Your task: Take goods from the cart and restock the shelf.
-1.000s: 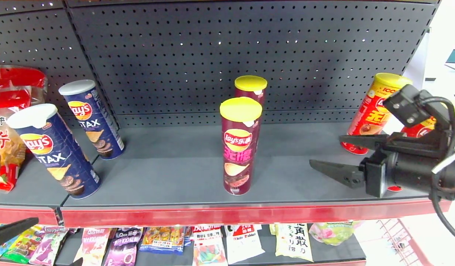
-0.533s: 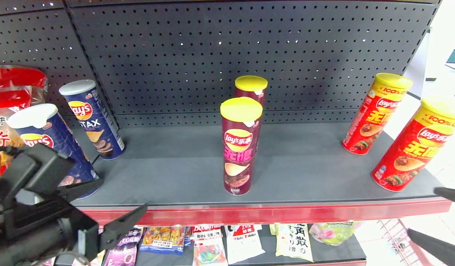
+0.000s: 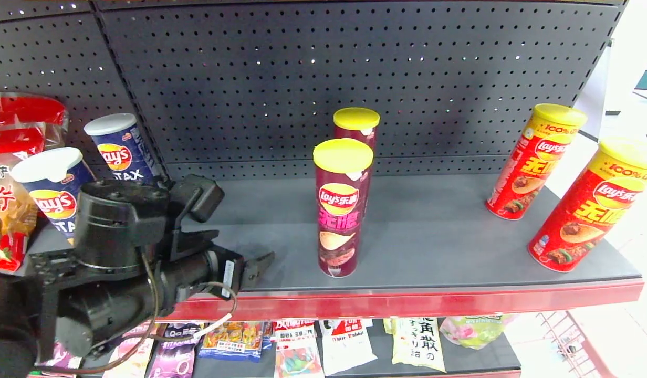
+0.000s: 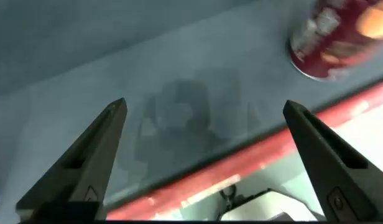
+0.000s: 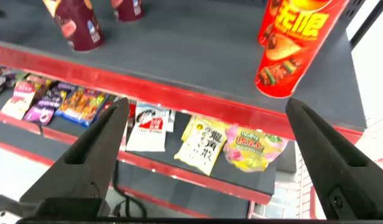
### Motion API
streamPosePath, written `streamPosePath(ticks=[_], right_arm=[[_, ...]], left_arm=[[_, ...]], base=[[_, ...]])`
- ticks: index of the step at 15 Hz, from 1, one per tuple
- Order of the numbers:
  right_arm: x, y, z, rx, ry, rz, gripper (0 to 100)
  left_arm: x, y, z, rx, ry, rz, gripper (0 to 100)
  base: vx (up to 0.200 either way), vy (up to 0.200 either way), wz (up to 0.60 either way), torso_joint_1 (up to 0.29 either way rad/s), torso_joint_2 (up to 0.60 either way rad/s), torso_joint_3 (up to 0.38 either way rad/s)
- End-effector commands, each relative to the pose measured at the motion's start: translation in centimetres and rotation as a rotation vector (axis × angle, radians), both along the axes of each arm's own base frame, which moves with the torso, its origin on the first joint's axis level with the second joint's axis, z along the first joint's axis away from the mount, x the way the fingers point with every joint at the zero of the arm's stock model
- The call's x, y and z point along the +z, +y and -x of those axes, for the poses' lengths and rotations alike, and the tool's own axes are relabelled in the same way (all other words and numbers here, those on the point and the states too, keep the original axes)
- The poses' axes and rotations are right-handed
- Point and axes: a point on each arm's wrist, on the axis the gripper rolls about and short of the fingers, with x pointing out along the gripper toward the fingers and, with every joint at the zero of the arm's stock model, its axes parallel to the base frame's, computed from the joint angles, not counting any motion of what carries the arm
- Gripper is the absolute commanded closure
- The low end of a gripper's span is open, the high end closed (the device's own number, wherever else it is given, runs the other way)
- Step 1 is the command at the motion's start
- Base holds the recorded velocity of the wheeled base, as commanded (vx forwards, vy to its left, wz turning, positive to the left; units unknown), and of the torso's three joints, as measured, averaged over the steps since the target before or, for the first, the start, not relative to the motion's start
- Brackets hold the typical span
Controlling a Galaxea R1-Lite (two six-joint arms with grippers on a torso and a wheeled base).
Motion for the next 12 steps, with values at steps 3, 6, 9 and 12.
streamPosePath(ticks=[3,6,9,12], right_arm=[[0.0,-0.1,0.4,-0.002,-0.019,-0.006,0],[0.1,-0.1,0.4,-0.002,-0.023,-0.007,0],[0.1,-0.1,0.4,-0.002,-0.023,-0.007,0],[0.3,-0.1,0.5,-0.002,-0.029,-0.009,0]], left_arm=[[-1.6,-2.4,-3.8,0.000,-0.025,0.025,0],[-2.6,-3.0,-4.4,-0.032,-0.002,0.022,0],[-3.2,-3.6,-5.1,-0.056,-0.009,0.035,0],[-3.8,-4.0,-5.6,-0.068,-0.004,0.032,0]], base=[[0.000,0.000,0.00,0.000,0.00,0.000],[0.000,0.000,0.00,0.000,0.00,0.000],[0.000,0.000,0.00,0.000,0.00,0.000],[0.000,0.000,0.00,0.000,0.00,0.000]])
